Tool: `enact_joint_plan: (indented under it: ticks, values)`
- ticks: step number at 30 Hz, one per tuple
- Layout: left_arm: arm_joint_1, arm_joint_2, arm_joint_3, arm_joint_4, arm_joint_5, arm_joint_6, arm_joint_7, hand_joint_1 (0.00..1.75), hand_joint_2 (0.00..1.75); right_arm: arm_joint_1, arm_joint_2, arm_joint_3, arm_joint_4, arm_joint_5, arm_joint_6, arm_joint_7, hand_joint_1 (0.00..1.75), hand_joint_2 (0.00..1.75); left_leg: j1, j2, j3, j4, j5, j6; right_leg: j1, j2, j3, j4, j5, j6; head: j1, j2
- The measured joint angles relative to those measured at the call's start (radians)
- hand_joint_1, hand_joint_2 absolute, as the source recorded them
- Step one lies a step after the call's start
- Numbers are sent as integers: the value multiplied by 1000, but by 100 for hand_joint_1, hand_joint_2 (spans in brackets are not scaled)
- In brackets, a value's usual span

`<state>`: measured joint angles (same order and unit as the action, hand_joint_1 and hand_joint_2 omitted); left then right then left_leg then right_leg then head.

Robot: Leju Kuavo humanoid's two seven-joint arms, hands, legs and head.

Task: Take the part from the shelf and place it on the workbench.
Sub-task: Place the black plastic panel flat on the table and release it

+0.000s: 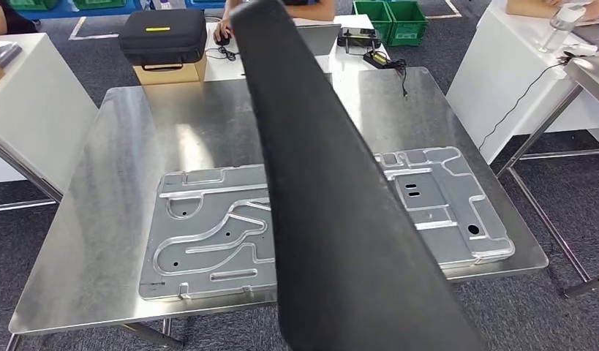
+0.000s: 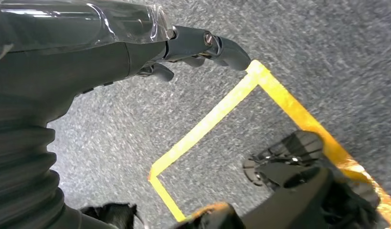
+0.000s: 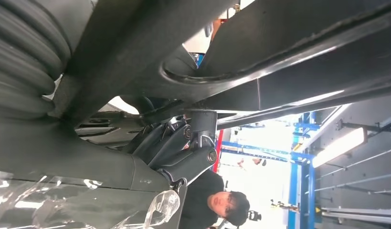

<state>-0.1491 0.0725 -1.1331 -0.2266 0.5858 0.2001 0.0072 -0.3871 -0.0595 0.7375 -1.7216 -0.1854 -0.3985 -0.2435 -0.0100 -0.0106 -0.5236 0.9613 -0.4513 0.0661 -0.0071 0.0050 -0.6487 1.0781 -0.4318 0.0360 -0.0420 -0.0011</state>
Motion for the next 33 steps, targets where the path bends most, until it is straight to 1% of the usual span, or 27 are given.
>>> enact_joint_plan:
  ticks: [1,2,4,6,7,8,10,11,12,13,14,15,16,17,19,21,22,23,25,26,27,28,29,30,31,32,33]
  values:
    - [-1,-3,1,0,-1,1,-1,0,175,-1,-1,0,-1,1,0,0,175,175,-2,0,4,0,-6,-4,2,0,24,-56,22,-5,0,0]
    - [-3,-4,2,0,-2,2,-1,0,175,-2,-2,0,-2,1,0,0,175,175,-3,0,6,0,-11,-8,5,0,37,-88,29,-9,-1,0]
    - [-6,-5,3,0,-5,4,-1,0,175,-3,-3,-1,-5,0,0,1,175,175,-2,1,8,-2,-17,-19,7,1,42,-102,23,-16,-1,0]
    - [-9,-4,3,0,-8,4,1,0,175,-3,-4,-2,-6,0,0,0,175,175,0,3,4,12,-30,-31,1,3,49,-109,21,-25,-2,0]
    - [-12,-4,3,0,-11,3,2,0,175,-4,-4,-2,-7,0,0,-1,175,175,1,3,-11,46,-48,-38,-4,3,53,-112,20,-30,-3,0]
    - [-14,-4,3,0,-14,3,3,0,175,-4,-4,-2,-8,1,0,-1,175,175,6,4,-40,102,-73,-45,-7,3,57,-114,18,-34,-4,0]
    - [-16,-4,3,0,-19,3,6,0,175,-2,-4,-2,-8,1,0,-2,175,175,17,4,-121,247,-122,-59,-10,3,63,-114,11,-39,-6,0]
    - [-17,-3,4,0,-20,3,8,0,175,-1,-5,-2,-8,2,0,-2,175,175,23,4,-153,293,-127,-65,-11,4,68,-114,6,-38,-7,0]
    - [-17,-3,4,0,-20,3,9,0,175,0,-5,-2,-8,2,-1,-2,175,175,27,4,-166,298,-111,-70,-12,5,74,-114,1,-35,-7,0]
    - [-18,-3,4,0,-20,3,9,0,175,1,-5,-2,-8,4,-1,-2,175,175,31,5,-157,259,-75,-74,-13,6,83,-114,-5,-32,-7,0]
    - [-18,-3,4,0,-21,3,10,0,175,1,-6,-2,-8,5,-1,-2,175,175,33,5,-131,187,-25,-76,-15,7,93,-114,-11,-28,-7,0]
    - [-18,-3,4,0,-21,3,10,0,175,1,-6,-2,-8,5,-1,-2,175,175,34,5,-102,114,15,-75,-15,7,102,-115,-18,-23,-7,0]
    - [-17,-3,4,0,-21,3,10,0,175,0,-6,-2,-8,6,-2,-2,175,175,32,6,-77,52,41,-72,-14,8,107,-115,-22,-18,-7,0]
    - [-18,-3,4,0,-21,2,11,0,175,-1,-6,-3,-8,6,-2,-2,175,175,29,6,-64,17,52,-66,-12,8,108,-116,-25,-12,-7,0]
    - [-17,-3,4,0,-21,2,13,0,175,-1,-6,-3,-8,6,-4,-1,175,175,22,5,-60,4,45,-53,-11,7,106,-118,-26,-2,-7,0]
    - [-15,-4,4,0,-21,2,13,0,175,-2,-7,-4,-10,7,-4,0,175,175,25,4,-55,-1,44,-40,-14,5,105,-110,-35,9,-6,0]
    - [-15,-3,4,0,-21,2,13,0,175,-3,-7,-4,-12,7,-4,-1,175,175,27,4,-50,-5,44,-33,-15,4,94,-83,-50,13,-6,0]
    - [-15,-4,4,0,-21,2,12,0,175,-4,-7,-4,-13,8,-4,0,175,175,29,4,-44,-8,42,-27,-15,3,71,-33,-73,16,-5,0]
    - [-17,-4,4,0,-21,2,12,0,175,-4,-9,-5,-13,8,-6,1,175,175,28,4,-35,-9,34,-16,-15,2,-7,111,-126,20,-4,0]
    - [-16,-4,4,0,-21,1,12,0,175,-2,-10,-6,-13,8,-6,2,175,175,27,4,-30,-9,31,-14,-15,2,-42,168,-138,22,-4,0]
    - [-15,-4,4,0,-21,1,12,0,175,-1,-12,-6,-13,8,-7,3,175,175,27,4,-24,-9,26,-14,-16,2,-62,189,-129,24,-4,0]
    - [-14,-5,4,0,-21,1,12,0,175,-1,-13,-6,-13,8,-7,3,175,175,28,3,-18,-8,21,-15,-16,1,-61,168,-101,25,-4,0]
    - [-12,-6,4,-1,-21,0,12,0,175,-1,-13,-6,-13,8,-7,4,175,175,29,2,-10,-8,16,-18,-18,1,-41,109,-59,25,-4,0]
    - [-11,-7,4,-1,-21,0,12,0,175,-2,-13,-7,-13,8,-7,5,175,175,29,1,-3,-7,10,-23,-20,-1,-10,34,-18,26,-4,0]
    - [-12,-8,4,-1,-21,-1,12,0,175,-3,-13,-7,-13,8,-7,6,175,175,27,0,2,-5,3,-29,-20,-1,19,-32,8,24,-4,0]
    - [-12,-8,4,-1,-21,-2,12,0,175,-3,-13,-7,-13,8,-7,7,175,175,24,-1,5,-5,-2,-35,-19,-1,38,-76,22,20,-4,0]
    - [-12,-8,4,-1,-21,-2,12,0,175,-4,-13,-7,-13,9,-7,9,175,175,22,-1,6,-6,-6,-40,-17,0,47,-97,22,15,-5,0]
